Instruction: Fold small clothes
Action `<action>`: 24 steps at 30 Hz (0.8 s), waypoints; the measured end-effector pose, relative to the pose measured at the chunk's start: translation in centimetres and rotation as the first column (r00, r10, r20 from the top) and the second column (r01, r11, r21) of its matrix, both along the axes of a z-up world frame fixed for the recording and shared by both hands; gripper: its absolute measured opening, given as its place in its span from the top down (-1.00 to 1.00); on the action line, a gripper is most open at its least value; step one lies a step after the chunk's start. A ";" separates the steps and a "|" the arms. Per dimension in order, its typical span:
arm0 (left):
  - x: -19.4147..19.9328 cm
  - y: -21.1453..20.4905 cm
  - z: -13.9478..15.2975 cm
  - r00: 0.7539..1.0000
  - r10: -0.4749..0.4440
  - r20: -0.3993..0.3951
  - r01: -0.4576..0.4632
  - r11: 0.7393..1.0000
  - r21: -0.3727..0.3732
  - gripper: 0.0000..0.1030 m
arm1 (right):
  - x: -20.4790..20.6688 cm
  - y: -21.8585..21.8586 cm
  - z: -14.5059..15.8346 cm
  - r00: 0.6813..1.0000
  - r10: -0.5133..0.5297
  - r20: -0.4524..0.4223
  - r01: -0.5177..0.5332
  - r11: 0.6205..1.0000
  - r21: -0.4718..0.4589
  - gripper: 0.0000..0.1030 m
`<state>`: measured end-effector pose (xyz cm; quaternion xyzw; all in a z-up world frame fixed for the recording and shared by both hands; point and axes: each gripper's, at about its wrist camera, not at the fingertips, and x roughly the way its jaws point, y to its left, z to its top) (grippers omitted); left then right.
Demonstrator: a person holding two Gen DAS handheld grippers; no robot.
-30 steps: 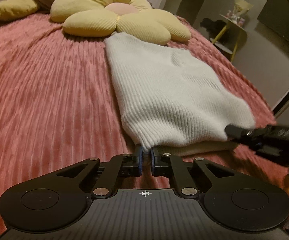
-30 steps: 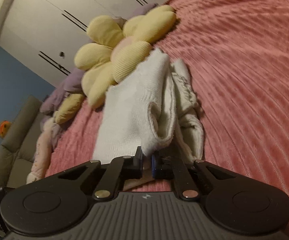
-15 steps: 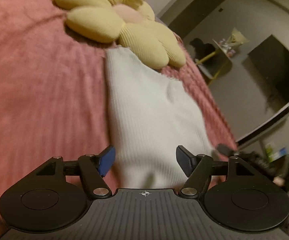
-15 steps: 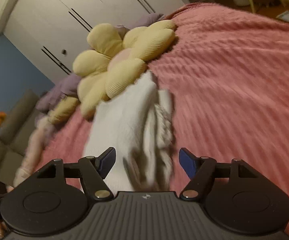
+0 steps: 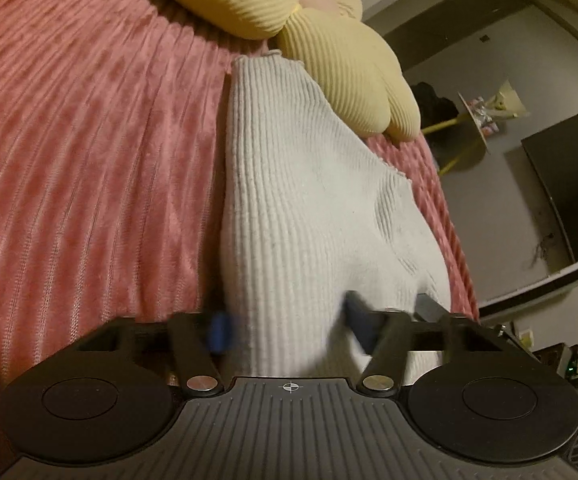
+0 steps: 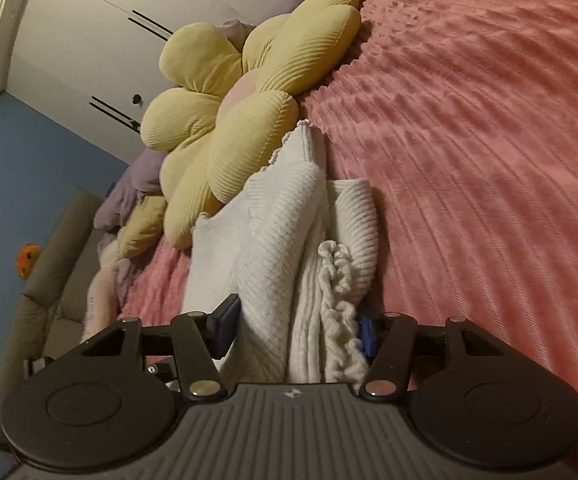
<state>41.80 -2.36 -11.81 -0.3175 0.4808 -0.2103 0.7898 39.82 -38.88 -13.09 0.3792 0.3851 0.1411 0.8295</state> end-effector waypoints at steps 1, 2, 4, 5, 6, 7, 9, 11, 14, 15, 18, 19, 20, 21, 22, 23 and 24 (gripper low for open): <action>-0.2 0.1 0.2 1.000 0.000 0.012 0.000 1.000 0.003 0.15 | 0.2 0.4 0.0 1.000 -0.002 -0.001 0.002 1.000 -0.021 -0.02; -0.2 0.2 0.5 1.000 0.003 0.023 -0.004 1.000 0.003 0.21 | 0.3 1.0 0.2 1.000 -0.004 0.001 0.004 0.999 -0.052 0.11; -1.0 0.7 1.6 0.998 0.014 0.067 -0.014 1.000 0.004 0.25 | 0.1 2.0 1.2 1.000 -0.002 0.013 0.003 0.993 -0.114 0.22; -1.6 1.0 2.4 0.995 0.011 0.097 -0.013 1.000 0.012 0.25 | 0.0 2.7 2.0 1.000 0.009 0.030 -0.005 0.989 -0.149 0.25; -2.3 1.5 3.2 0.992 0.010 0.126 -0.013 1.000 0.026 0.25 | -0.2 3.4 2.7 0.998 0.025 0.049 -0.016 0.983 -0.180 0.26; -3.0 2.2 4.3 0.988 0.007 0.155 -0.014 0.999 0.045 0.25 | -0.5 4.2 3.4 0.997 0.046 0.065 -0.032 0.979 -0.203 0.27; -4.5 3.7 5.8 0.981 0.007 0.196 -0.023 0.997 0.080 0.24 | -1.2 6.0 4.6 0.990 0.105 0.091 -0.083 0.974 -0.210 0.27; -6.2 5.5 6.5 0.980 0.029 0.197 -0.057 0.989 0.136 0.20 | -1.8 8.3 5.3 0.980 0.160 0.119 -0.129 0.963 -0.238 0.27; -8.9 7.4 6.2 0.984 0.054 0.171 -0.106 0.943 0.315 0.06 | -2.6 11.4 4.9 0.970 0.214 0.112 -0.184 0.956 -0.228 0.15; -9.8 7.8 6.2 0.983 0.062 0.175 -0.123 0.923 0.364 0.05 | -2.9 12.2 4.5 0.972 0.219 0.081 -0.196 0.954 -0.226 0.10; -12.6 9.4 7.1 0.965 0.092 0.246 -0.194 0.882 0.429 -0.14 | -5.0 12.9 4.2 0.989 0.136 0.052 -0.116 0.953 -0.278 0.01; -13.2 9.5 7.4 0.959 0.107 0.263 -0.218 0.871 0.439 -0.19 | -5.9 12.9 4.6 0.991 0.111 0.074 -0.083 0.948 -0.307 0.01; -13.8 9.5 7.6 0.952 0.121 0.281 -0.241 0.863 0.444 -0.20 | -6.9 13.2 5.2 0.990 0.091 0.106 -0.051 0.942 -0.332 0.02; -14.2 9.3 7.7 0.948 0.130 0.289 -0.253 0.861 0.442 -0.23 | -7.8 13.6 5.8 0.987 0.083 0.136 -0.029 0.933 -0.359 0.03; -14.5 8.9 7.6 0.950 0.126 0.284 -0.245 0.866 0.436 -0.29 | -8.7 14.5 6.7 0.981 0.088 0.171 -0.014 0.919 -0.394 0.04; -14.7 8.2 7.2 0.960 0.097 0.263 -0.207 0.878 0.431 -0.32 | -9.3 15.3 7.3 0.974 0.109 0.198 -0.016 0.908 -0.419 0.15; -14.8 7.6 6.9 0.965 0.079 0.250 -0.184 0.884 0.430 -0.32 | -9.9 16.2 7.7 0.967 0.133 0.217 -0.023 0.895 -0.445 0.20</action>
